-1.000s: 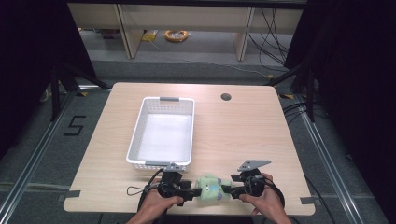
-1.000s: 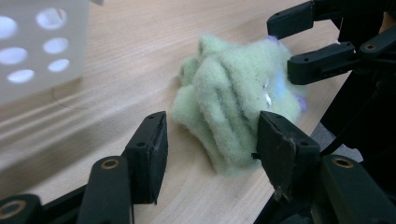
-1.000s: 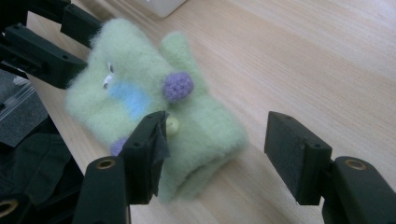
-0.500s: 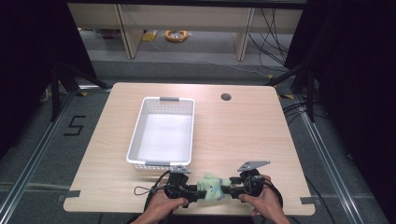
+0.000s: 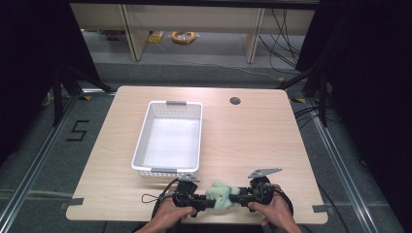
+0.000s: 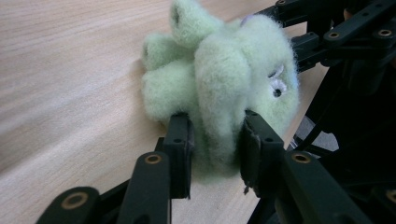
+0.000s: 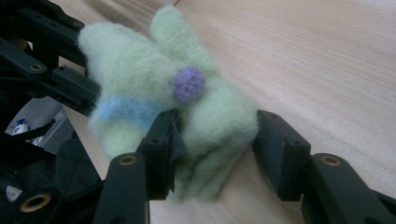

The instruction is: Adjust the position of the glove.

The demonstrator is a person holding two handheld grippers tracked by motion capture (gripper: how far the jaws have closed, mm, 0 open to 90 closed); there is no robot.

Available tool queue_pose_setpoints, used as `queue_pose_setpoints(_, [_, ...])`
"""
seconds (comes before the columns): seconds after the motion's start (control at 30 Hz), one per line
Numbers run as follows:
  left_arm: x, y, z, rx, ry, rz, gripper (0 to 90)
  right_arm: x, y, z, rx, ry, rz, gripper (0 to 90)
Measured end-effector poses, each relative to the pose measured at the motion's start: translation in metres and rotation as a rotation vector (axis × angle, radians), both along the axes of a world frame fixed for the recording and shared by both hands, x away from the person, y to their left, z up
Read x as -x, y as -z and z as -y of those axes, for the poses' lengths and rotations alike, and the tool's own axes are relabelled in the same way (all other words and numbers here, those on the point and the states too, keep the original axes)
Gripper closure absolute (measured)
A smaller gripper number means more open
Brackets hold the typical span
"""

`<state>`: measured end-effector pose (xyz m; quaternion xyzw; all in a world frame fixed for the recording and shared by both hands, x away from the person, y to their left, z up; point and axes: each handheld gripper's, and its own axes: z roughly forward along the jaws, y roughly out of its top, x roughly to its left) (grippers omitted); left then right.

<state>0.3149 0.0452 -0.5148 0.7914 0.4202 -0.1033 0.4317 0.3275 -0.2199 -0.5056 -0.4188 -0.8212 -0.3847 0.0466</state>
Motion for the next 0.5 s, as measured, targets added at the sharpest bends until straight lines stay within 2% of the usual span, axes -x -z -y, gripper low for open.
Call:
queue_pose_setpoints(0.03, [0.0001, 0.0003, 0.0001, 0.004, 0.002, 0.002, 67.5, 0.0006, -0.0004, -0.0002, 0.012, 0.007, 0.004, 52.7])
queue_pose_setpoints(0.23, [0.0012, -0.0003, 0.0004, 0.003, 0.012, 0.017, 70.1, 0.0007, -0.0001, -0.0005, -0.002, -0.010, 0.001, 57.2])
queue_pose_setpoints(0.27, [0.0020, -0.0011, 0.0011, -0.004, 0.019, 0.031, 71.0, 0.0015, -0.0002, -0.0013, -0.008, -0.024, 0.014, 60.8])
queue_pose_setpoints(0.5, [0.0018, -0.0025, -0.0003, 0.001, 0.027, 0.026, 73.3, 0.0023, -0.0012, 0.0002, -0.017, -0.032, 0.037, 70.1])
